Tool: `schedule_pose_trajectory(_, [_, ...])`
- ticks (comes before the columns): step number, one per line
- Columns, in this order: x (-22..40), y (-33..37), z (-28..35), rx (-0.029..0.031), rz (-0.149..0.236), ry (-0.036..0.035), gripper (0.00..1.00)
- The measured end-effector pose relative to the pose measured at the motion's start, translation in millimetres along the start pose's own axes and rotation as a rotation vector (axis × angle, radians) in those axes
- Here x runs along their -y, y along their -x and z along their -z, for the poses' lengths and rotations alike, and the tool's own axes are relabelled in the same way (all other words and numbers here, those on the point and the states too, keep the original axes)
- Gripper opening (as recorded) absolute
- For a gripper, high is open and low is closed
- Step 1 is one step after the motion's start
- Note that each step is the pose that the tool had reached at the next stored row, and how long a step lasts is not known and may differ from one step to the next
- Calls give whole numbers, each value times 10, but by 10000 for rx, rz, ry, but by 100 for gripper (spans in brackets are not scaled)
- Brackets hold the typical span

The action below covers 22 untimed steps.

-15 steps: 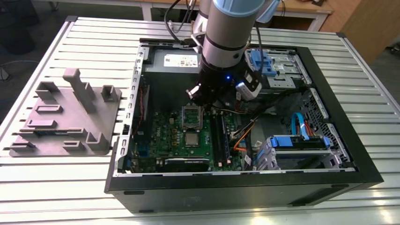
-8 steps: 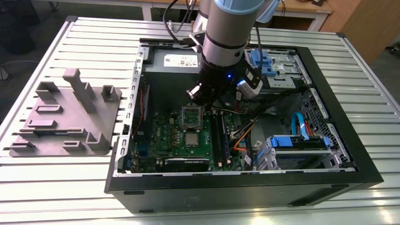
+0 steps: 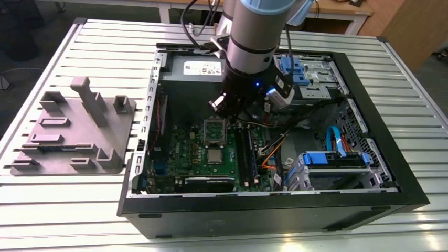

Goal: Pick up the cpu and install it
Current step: 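Close the cpu cover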

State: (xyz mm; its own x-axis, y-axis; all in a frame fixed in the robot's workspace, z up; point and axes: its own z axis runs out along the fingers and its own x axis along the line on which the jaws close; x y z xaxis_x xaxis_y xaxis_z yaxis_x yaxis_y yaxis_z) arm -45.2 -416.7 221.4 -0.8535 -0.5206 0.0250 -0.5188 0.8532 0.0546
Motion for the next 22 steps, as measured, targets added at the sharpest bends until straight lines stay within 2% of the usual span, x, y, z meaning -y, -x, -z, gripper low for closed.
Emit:
schedule_pose_trajectory(12, [0, -9, 33, -43, 886, -20, 10])
schedule_pose_trajectory(19, [0, -12, 82, -56, 1245, -19, 10])
schedule_pose_trajectory(22, [0, -12, 85, -55, 1300, -17, 10])
